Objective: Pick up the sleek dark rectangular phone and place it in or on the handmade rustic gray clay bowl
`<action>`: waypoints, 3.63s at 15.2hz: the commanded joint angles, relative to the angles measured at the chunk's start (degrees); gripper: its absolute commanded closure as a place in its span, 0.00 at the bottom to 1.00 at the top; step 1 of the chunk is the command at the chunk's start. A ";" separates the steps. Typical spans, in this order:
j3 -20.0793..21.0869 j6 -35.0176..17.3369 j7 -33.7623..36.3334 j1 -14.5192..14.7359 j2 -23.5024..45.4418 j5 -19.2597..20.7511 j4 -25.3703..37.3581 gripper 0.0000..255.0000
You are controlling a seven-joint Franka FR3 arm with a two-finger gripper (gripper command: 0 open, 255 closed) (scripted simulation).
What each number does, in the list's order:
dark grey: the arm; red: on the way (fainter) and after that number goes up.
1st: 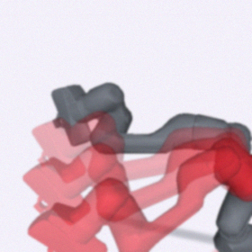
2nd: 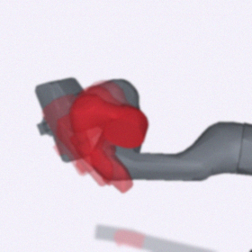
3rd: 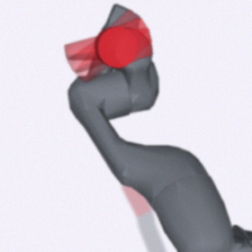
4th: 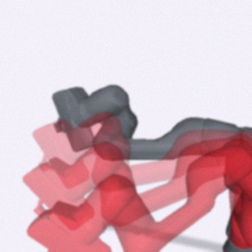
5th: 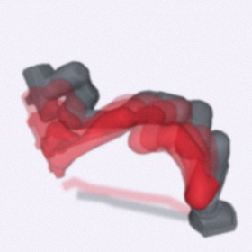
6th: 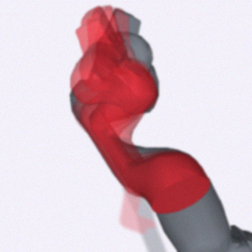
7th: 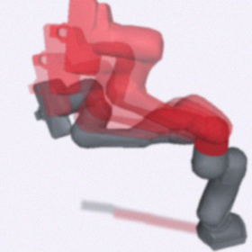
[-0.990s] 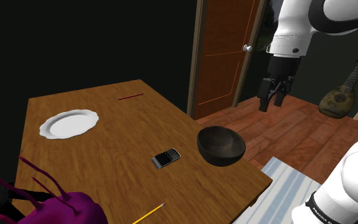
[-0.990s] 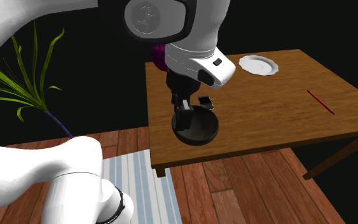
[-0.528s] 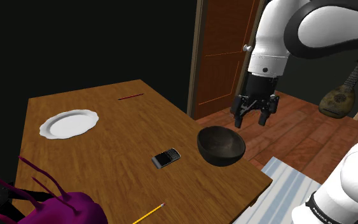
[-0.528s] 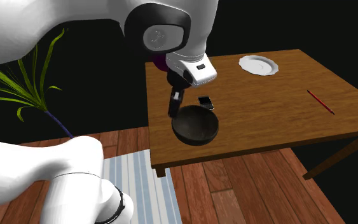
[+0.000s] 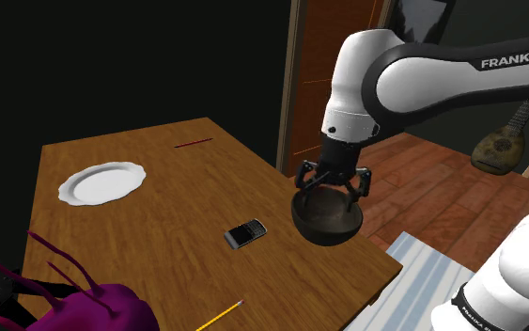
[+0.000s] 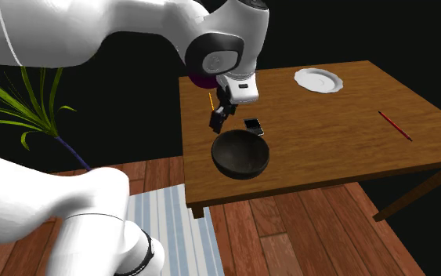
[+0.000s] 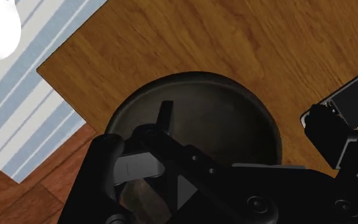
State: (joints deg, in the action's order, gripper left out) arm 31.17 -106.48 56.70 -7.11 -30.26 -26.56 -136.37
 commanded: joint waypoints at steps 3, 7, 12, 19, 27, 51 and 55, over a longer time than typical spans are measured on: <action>6.49 -7.80 12.31 -3.46 8.33 -0.16 2.70 0.00; 12.65 -15.26 25.66 -7.29 18.09 3.38 6.52 0.00; 17.09 -23.59 45.50 -9.82 32.84 14.74 12.37 0.00; 13.87 -29.17 59.73 -5.87 44.11 25.16 16.55 0.00; 12.66 -32.17 61.54 -4.19 47.08 27.81 15.99 0.00; 14.81 -25.24 59.44 -6.36 41.75 23.33 18.74 1.00; 15.30 -22.36 58.80 -6.98 39.87 21.83 20.20 1.00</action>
State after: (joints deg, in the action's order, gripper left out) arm 46.40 -129.73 115.56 -14.00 9.91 -4.51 -116.81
